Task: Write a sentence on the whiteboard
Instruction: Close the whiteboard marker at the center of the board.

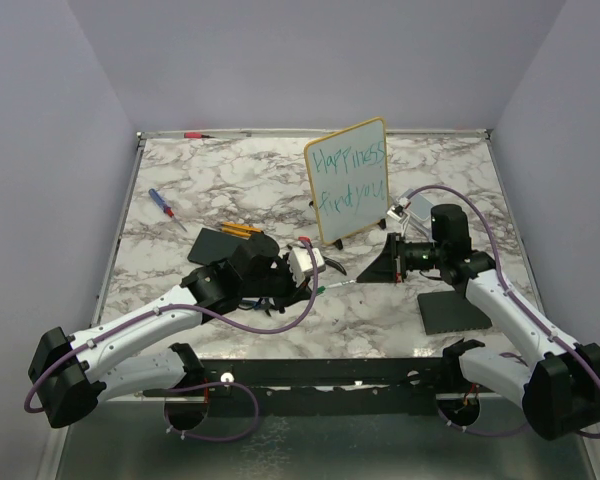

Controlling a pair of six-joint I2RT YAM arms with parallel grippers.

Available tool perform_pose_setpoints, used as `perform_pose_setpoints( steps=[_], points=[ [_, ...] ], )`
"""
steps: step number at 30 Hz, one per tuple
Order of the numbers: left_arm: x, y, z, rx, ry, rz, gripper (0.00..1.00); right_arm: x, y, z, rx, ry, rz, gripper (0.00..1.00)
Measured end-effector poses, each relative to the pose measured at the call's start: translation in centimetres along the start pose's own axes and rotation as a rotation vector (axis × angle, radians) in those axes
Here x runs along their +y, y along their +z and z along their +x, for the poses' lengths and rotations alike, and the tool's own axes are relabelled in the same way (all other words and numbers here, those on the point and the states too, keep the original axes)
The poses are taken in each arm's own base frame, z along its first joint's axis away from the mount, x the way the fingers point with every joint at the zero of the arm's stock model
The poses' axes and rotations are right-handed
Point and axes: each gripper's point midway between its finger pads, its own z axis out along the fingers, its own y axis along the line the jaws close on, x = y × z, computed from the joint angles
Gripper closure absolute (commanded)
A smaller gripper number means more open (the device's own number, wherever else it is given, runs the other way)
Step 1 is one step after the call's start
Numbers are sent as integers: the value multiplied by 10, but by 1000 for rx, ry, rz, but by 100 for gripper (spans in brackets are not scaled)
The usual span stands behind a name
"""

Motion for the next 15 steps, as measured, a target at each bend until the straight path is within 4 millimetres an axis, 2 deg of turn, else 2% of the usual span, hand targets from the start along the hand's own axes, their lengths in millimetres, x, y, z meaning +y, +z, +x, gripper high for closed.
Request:
perform_pose_setpoints(
  steps=[15],
  points=[
    [-1, 1, 2, 7, -3, 4, 100, 4, 1, 3, 14, -3, -19, 99]
  ],
)
